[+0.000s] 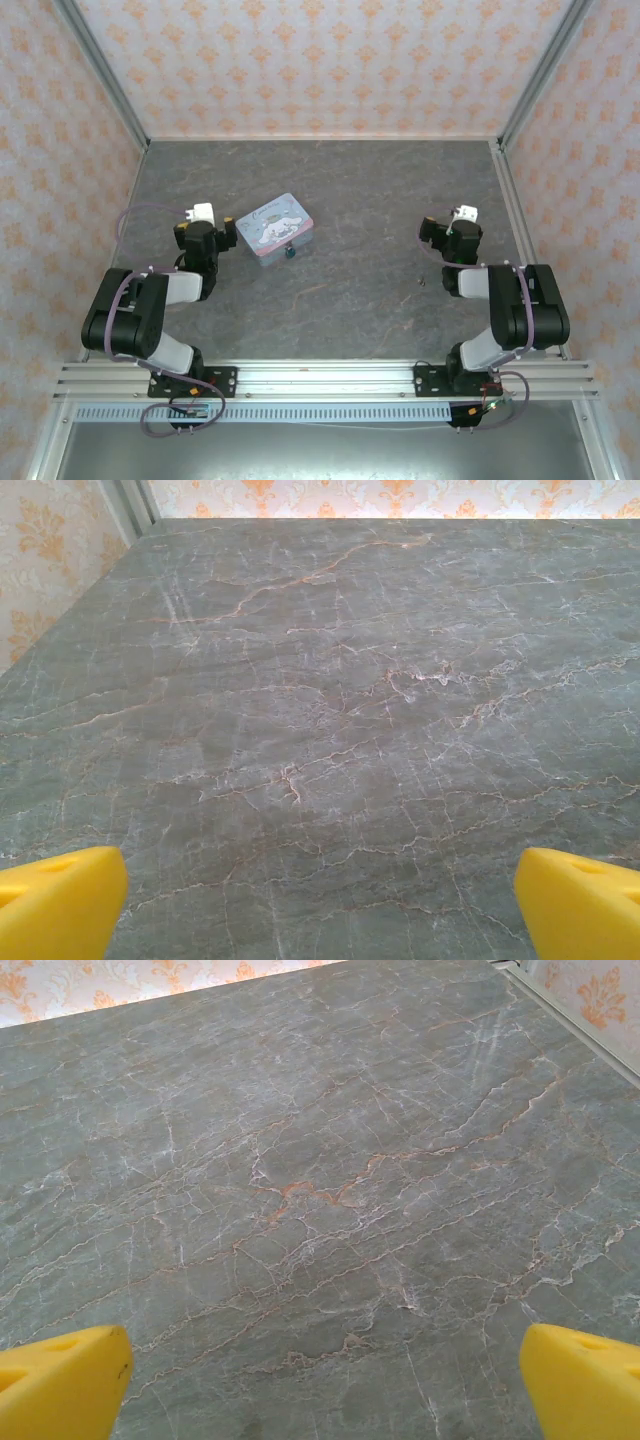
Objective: Unlock the padlock with the key
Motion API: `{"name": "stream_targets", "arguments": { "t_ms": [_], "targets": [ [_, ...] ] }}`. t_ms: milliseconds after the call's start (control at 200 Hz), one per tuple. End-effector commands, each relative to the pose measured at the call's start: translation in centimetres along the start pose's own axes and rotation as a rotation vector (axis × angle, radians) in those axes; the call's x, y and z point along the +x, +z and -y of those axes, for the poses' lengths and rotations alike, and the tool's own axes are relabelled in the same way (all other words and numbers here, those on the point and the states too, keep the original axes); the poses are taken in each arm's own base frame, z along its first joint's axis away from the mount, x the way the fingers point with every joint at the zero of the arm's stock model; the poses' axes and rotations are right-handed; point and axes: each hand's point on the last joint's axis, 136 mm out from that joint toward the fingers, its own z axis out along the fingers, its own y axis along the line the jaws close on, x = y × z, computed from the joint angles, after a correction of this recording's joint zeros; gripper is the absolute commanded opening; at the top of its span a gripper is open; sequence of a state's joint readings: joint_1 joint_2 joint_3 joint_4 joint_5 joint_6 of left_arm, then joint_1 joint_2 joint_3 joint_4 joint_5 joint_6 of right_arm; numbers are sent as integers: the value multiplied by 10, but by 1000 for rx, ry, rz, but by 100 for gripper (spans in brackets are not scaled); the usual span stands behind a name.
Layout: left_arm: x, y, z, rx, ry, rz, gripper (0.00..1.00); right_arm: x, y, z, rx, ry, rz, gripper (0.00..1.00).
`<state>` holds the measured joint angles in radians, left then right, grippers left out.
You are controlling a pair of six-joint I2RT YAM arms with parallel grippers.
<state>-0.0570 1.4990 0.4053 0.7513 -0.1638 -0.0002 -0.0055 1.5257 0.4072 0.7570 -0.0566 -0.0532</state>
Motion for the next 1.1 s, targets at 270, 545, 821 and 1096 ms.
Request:
{"name": "stream_targets", "arguments": {
  "t_ms": [270,545,821,1096],
  "targets": [
    [-9,1,1,-3,-7,15,100,-11,1,-3,-10,15,34,99],
    [-9,1,1,-1,-7,15,100,-11,0,-2,-8,16,32,99],
    [-47,-27,-18,-70,-42,46,100,-30,-16,13,78,55,67,99],
    [-102,-76,-33,-78,-135,36,100,-57,-51,13,94,172,-10,99]
  ]
}}
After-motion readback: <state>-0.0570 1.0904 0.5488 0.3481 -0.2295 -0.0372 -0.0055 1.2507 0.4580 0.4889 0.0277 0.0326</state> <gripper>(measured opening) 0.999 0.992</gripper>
